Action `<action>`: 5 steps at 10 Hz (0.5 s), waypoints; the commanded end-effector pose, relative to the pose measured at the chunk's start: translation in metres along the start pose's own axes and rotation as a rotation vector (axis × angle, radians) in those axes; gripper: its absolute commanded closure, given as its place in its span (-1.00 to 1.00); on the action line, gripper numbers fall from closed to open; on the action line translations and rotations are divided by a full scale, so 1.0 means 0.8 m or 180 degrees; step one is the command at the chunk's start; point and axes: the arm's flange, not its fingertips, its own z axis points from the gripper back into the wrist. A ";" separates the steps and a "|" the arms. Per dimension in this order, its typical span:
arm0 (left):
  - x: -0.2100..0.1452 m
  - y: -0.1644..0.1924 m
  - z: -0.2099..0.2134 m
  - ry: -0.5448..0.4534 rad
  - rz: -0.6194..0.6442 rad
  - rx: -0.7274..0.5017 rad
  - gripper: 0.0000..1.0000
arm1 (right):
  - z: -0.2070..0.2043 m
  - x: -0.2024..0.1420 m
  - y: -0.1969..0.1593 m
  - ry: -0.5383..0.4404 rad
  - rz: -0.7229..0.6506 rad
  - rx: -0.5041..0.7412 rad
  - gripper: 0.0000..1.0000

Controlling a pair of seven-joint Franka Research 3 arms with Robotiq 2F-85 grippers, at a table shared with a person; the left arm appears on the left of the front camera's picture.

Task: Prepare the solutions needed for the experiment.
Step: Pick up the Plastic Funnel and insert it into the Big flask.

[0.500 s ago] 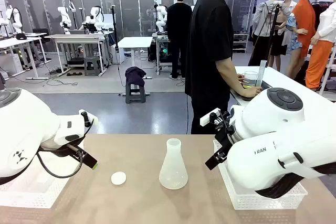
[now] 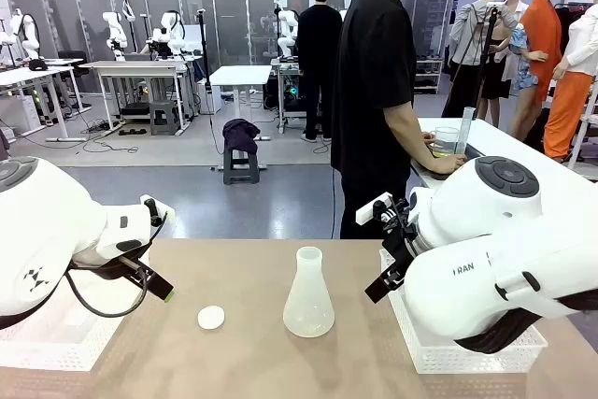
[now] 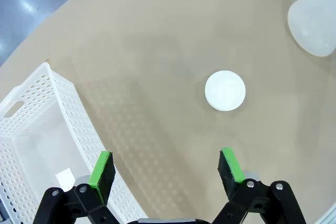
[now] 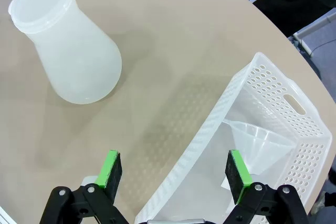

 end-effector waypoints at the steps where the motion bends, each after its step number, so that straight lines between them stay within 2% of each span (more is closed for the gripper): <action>1: 0.000 0.000 0.000 0.0000 0.0001 0.0000 -1.00 | 0.000 0.000 0.000 -0.0001 -0.0009 0.0002 -1.00; 5: 0.000 0.000 0.000 0.0000 0.0001 0.0000 -1.00 | 0.000 0.000 0.000 -0.0001 -0.0009 0.0002 -1.00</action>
